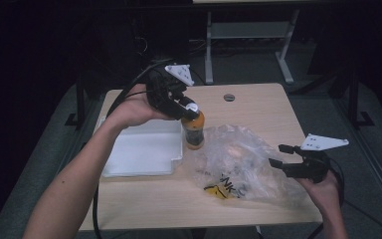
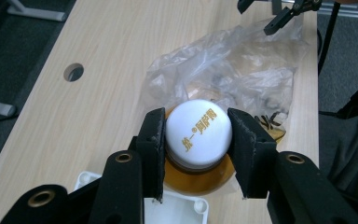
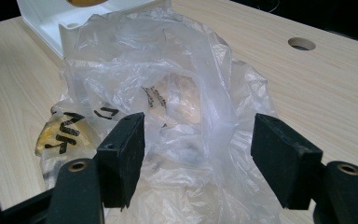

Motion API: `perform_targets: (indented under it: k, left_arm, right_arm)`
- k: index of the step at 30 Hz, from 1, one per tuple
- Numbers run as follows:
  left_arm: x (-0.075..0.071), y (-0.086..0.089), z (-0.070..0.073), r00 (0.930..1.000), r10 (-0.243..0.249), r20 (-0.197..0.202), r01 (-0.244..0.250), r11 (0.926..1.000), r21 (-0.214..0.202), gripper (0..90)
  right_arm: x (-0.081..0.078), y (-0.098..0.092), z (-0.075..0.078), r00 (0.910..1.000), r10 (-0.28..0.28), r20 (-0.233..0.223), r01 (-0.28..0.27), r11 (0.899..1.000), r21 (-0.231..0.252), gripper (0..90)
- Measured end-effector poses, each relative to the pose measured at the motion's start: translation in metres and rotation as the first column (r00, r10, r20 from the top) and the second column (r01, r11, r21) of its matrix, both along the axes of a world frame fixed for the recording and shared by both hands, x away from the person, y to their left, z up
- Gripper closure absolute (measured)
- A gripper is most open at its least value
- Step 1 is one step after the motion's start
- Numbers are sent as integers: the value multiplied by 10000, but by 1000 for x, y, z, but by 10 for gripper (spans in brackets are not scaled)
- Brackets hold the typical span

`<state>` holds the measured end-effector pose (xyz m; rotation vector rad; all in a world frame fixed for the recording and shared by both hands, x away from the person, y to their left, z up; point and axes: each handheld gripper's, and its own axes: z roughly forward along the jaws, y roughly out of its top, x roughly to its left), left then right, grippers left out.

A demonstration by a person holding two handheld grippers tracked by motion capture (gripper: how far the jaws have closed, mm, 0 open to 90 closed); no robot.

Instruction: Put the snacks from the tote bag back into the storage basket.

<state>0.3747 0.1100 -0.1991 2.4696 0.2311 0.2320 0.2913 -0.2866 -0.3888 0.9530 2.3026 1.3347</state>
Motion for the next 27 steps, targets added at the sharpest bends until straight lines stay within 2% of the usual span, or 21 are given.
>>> perform_targets:
  k: [5, 13, 17, 19, 23, 27]
  left_arm:
    - [1, 14, -3, 9997, 245, 55, -246, 9994, 227, 592]
    - [5, 33, -7, 9978, 655, -61, -653, 9975, 256, 592]
    - [6, 40, -10, 9975, 705, -39, -703, 9971, 300, 592]
    - [7, 45, -12, 9962, 862, -95, -860, 9962, 159, 592]
    - [10, 53, -16, 9951, 965, -201, -961, 9951, 239, 592]
    - [11, 59, -21, 9938, 1100, -135, -1095, 9934, 344, 592]
  right_arm:
    - [-1, -1, 1, 10000, -61, 47, 61, 10000, -9, 340]
    - [-1, 0, 0, 10000, -42, 72, 43, 9999, -111, 341]
    - [-1, 2, 0, 10000, -9, 22, 9, 9998, -192, 340]
    - [0, 2, -1, 10000, 8, 2, -8, 9998, -196, 338]
    - [0, 3, -2, 10000, 2, -19, -2, 9998, -188, 338]
    - [1, 6, -2, 10000, 44, -27, -44, 9995, -298, 338]
